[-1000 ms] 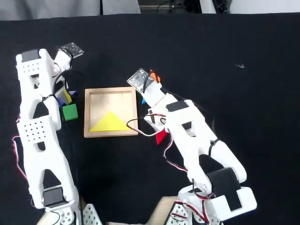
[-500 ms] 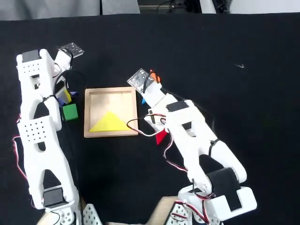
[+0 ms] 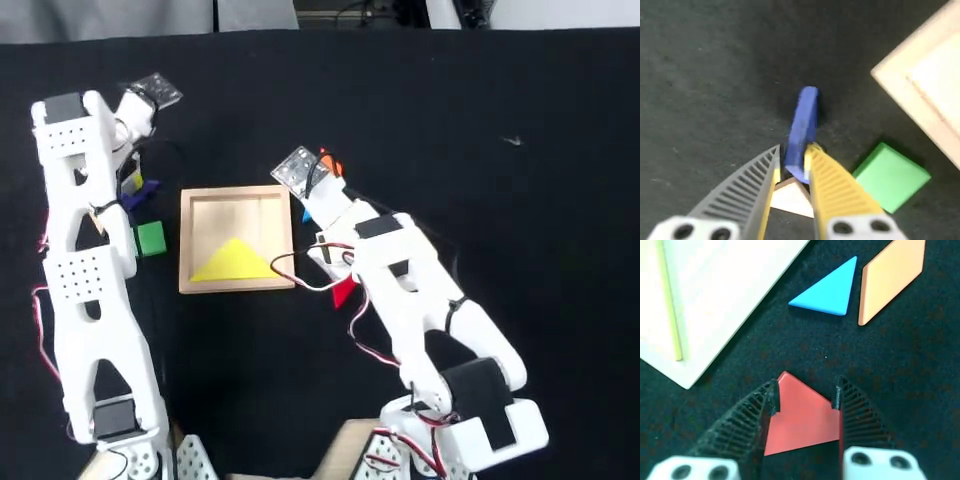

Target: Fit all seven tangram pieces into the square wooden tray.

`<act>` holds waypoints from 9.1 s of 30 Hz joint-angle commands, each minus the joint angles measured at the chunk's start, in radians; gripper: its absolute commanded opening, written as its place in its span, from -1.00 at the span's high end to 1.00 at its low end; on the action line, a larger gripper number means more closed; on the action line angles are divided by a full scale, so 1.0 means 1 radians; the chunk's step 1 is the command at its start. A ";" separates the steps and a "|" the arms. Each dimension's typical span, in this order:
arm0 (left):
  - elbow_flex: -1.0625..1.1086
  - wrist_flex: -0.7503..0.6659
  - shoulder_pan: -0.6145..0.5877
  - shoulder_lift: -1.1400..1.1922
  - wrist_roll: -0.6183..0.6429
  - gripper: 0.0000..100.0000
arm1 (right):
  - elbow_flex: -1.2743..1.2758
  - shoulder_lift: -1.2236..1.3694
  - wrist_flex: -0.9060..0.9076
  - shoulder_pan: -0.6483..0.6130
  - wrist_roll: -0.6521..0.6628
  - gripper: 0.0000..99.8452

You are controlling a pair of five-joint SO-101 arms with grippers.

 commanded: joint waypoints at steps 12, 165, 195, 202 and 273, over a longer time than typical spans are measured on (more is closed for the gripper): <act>0.004 0.026 0.030 -0.034 -0.049 0.85 | -0.012 -0.004 -0.077 0.098 -0.012 0.64; 0.041 -0.281 0.363 -0.057 -0.069 0.50 | -0.012 -0.004 -0.308 0.428 -0.258 0.64; -0.283 0.028 0.397 0.003 0.002 0.50 | -0.012 -0.004 -0.307 0.428 -0.258 0.64; -0.133 0.031 0.341 0.037 0.009 0.50 | -0.012 -0.004 -0.307 0.425 -0.258 0.64; -0.177 -0.095 0.473 0.106 0.028 0.50 | -0.012 -0.004 -0.302 0.423 -0.258 0.64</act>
